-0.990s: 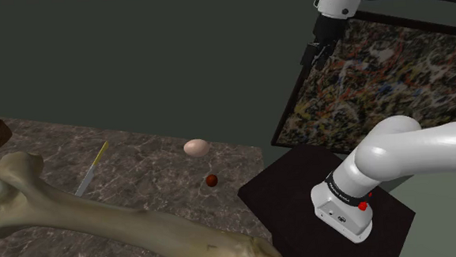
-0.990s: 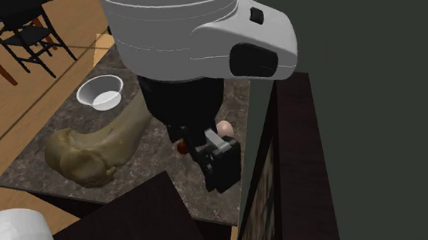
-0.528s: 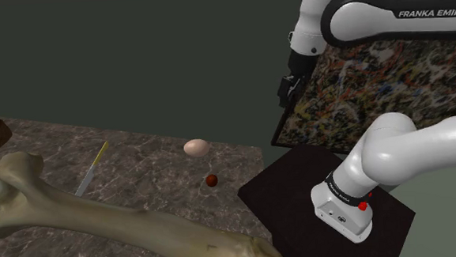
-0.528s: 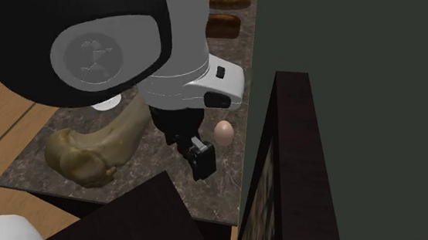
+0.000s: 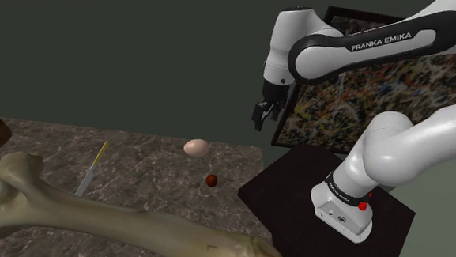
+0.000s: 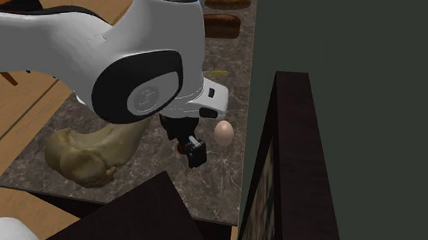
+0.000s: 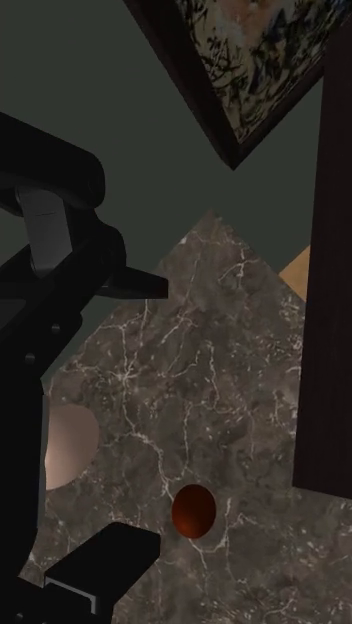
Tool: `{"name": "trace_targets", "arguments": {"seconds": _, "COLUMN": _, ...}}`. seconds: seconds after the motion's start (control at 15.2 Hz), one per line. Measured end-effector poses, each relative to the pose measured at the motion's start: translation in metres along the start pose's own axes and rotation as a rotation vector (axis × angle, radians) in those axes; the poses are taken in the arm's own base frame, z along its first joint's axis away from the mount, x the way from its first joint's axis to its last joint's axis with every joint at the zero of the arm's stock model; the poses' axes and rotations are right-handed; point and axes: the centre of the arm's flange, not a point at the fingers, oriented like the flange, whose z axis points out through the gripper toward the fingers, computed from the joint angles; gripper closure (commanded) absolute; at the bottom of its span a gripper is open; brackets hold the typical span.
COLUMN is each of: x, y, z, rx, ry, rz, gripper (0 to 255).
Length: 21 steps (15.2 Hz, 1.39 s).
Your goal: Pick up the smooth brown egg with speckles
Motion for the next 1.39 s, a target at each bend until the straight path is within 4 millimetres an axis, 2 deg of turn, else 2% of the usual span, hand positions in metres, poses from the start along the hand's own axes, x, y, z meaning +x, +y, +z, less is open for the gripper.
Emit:
{"name": "trace_targets", "arguments": {"seconds": 1.12, "x": 0.064, "y": -0.123, "z": 0.176, "rx": 0.028, "ry": -0.001, "rz": 0.004, "gripper": 0}}
{"name": "trace_targets", "arguments": {"seconds": 1.39, "x": 0.075, "y": -0.149, "z": 0.212, "rx": 0.035, "ry": -0.002, "rz": 0.005, "gripper": 0}}
